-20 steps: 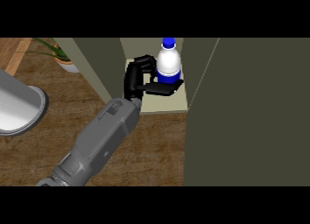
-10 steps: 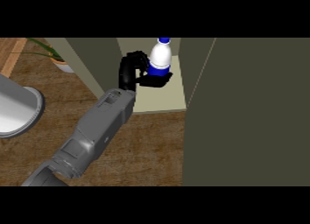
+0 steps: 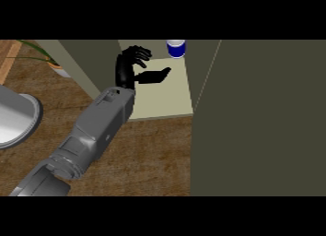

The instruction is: Pick up the bottled water, place it into the cabinet and close the cabinet

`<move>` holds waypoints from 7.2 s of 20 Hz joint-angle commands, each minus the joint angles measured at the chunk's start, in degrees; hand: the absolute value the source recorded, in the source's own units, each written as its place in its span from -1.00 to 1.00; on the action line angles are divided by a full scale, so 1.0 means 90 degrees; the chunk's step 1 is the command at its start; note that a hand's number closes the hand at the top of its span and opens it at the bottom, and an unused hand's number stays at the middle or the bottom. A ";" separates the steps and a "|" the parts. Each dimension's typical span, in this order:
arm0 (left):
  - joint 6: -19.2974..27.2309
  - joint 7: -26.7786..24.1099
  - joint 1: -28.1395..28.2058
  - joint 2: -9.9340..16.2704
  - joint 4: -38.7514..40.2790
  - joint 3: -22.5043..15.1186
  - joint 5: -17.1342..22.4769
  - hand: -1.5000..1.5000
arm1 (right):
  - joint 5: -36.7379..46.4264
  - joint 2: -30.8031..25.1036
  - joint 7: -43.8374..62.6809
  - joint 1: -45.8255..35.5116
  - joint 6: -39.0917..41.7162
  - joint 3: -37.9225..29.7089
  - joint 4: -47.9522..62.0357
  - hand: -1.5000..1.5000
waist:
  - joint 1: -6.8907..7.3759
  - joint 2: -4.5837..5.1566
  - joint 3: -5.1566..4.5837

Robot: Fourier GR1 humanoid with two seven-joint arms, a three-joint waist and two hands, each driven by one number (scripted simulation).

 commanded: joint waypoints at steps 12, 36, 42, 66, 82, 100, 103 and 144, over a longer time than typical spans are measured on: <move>-0.0546 -0.0503 -0.0438 0.0267 0.0438 0.0034 -0.0243 -1.00 | -0.0329 -0.0060 0.0178 0.0193 0.0263 0.0098 -0.0231 -1.00 | -0.0098 0.0025 -0.0009; -0.1937 -0.1307 0.0802 -0.0229 -0.1582 0.0029 0.0605 -1.00 | -0.0276 0.0153 0.0806 0.0339 0.0004 0.0473 -0.0877 -1.00 | 0.0396 -0.0223 0.0001; -0.2241 -0.0912 0.1865 -0.0231 -0.3228 -0.0822 0.0943 -1.00 | -0.0185 0.0182 0.0894 0.0337 -0.0144 0.0526 -0.0885 -1.00 | 0.0549 -0.0282 0.0002; -0.2510 0.0000 0.6038 0.1275 -0.8675 -0.1888 0.0837 1.00 | 0.1211 -0.1106 0.0601 0.0342 0.0970 0.1344 -0.1086 1.00 | 0.0618 -0.0253 -0.0001; -0.3347 -0.0080 0.7975 0.2765 -1.0352 -0.0691 0.1924 -1.00 | 0.2219 -0.1954 0.1000 -0.0266 0.1418 0.3379 -0.1554 1.00 | 0.0759 -0.0315 -0.0057; -0.4659 -0.0081 0.8999 0.3850 -1.0776 0.0334 0.2754 -1.00 | 0.1205 -0.1470 0.1806 -0.1453 0.0805 0.4799 -0.0864 1.00 | 0.1278 -0.0150 -0.0082; -0.4995 -0.0088 0.9130 0.3978 -1.0755 0.0371 0.2846 -1.00 | 0.1104 -0.1434 0.1938 -0.1692 0.0771 0.4685 -0.0673 1.00 | 0.1451 -0.0106 -0.0095; -0.5917 0.0140 0.8874 0.4667 -1.0546 0.1044 0.3352 -1.00 | 0.0216 -0.1763 0.2769 -0.3864 0.1395 0.3725 -0.0038 1.00 | 0.2260 0.0223 -0.0167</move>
